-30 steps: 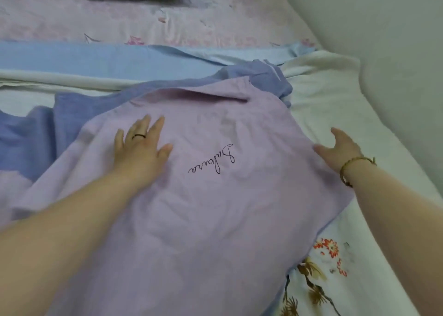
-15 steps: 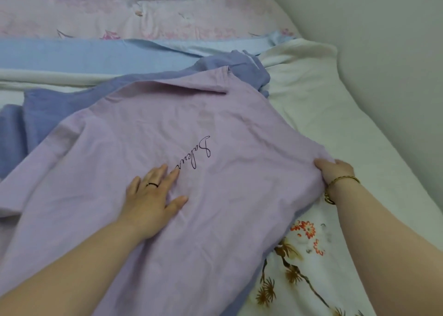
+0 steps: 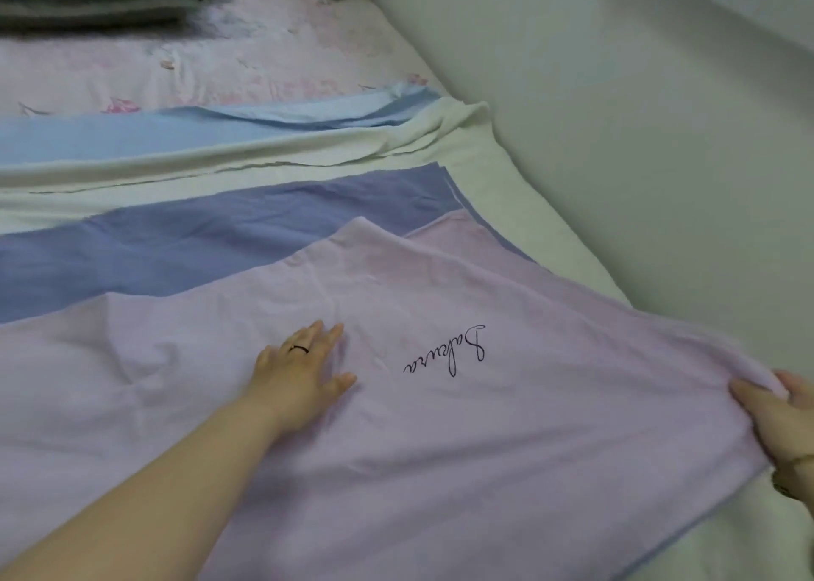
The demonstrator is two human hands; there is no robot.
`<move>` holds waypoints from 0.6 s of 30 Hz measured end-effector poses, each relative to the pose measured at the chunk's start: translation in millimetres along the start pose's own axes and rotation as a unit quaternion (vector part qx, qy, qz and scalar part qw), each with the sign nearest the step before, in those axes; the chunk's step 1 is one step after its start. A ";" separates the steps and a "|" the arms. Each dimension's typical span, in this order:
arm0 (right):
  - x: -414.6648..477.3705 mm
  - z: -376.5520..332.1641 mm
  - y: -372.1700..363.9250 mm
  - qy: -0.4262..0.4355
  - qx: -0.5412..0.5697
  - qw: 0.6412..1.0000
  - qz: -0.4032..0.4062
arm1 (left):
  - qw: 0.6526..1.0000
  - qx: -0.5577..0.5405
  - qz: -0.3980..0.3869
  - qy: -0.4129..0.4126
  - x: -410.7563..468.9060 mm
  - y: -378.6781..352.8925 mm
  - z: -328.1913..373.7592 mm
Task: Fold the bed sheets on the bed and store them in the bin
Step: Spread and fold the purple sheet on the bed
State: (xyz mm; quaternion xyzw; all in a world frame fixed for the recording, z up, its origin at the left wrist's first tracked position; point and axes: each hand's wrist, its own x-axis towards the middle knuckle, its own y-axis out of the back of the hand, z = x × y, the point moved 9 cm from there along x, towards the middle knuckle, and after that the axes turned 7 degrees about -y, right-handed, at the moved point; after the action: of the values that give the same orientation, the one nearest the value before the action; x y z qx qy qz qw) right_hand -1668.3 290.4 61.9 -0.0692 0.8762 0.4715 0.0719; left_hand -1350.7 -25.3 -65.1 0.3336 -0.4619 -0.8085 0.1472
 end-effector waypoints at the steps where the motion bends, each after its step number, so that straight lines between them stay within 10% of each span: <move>1: 3.6 6.4 -2.4 0.011 0.004 1.000 0.006 | 1.000 0.002 -0.017 -0.006 -1.6 -10.0 5.7; 8: 30.6 37.4 -92.3 -0.021 -0.282 0.950 -0.129 | 0.999 0.049 -0.017 0.015 5.9 -57.8 12.2; 18: 74.3 -159.4 -246.1 0.291 -0.205 0.919 -0.168 | 0.989 -0.013 0.138 0.057 83.2 -34.2 2.3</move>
State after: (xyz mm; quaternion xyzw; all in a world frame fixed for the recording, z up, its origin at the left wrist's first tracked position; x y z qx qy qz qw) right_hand -1704.3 18.8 -66.3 -0.3631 0.7180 0.5807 -0.1242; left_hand -1411.0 -51.2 -126.7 0.3106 -0.4841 -0.7657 0.2878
